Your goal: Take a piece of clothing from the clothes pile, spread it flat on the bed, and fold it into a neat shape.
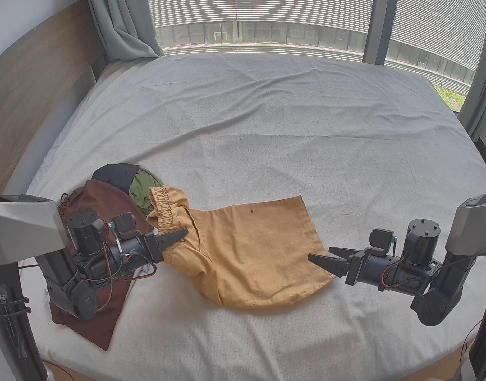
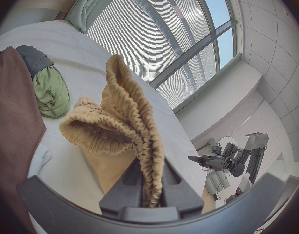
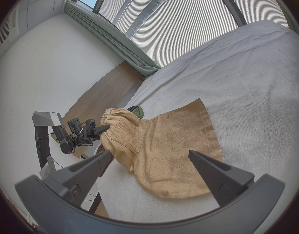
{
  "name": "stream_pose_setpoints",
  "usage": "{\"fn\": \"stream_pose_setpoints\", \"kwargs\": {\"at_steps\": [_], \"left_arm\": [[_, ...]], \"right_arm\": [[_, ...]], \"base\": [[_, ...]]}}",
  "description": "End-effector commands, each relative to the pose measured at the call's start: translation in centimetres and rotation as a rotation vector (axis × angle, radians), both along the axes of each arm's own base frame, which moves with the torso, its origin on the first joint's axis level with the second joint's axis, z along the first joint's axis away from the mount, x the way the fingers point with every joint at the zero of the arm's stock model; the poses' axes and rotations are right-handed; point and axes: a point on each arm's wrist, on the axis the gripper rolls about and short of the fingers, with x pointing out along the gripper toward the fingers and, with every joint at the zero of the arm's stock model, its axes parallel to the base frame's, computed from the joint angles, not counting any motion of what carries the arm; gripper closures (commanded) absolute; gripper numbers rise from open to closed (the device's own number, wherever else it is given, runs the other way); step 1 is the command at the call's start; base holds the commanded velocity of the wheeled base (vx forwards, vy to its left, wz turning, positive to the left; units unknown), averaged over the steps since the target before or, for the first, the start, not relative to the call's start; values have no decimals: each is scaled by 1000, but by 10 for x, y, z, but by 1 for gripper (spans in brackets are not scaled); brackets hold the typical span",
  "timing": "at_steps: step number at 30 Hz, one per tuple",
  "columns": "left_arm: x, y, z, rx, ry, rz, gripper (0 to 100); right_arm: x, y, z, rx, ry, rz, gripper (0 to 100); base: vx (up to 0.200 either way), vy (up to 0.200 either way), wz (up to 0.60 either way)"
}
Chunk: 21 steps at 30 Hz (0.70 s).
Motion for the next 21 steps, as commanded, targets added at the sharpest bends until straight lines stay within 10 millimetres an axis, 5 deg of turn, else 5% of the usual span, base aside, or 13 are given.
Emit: {"fn": "stream_pose_setpoints", "kwargs": {"at_steps": [1,21], "left_arm": [[2,-8,2,-11,-6,-16,100],[8,-39,10,-70,-12,-94,100]], "right_arm": [[0,0,1,1,-3,2,0],[1,-1,1,2,-8,-2,0]], "base": [[0,0,0],[0,0,0]]}}
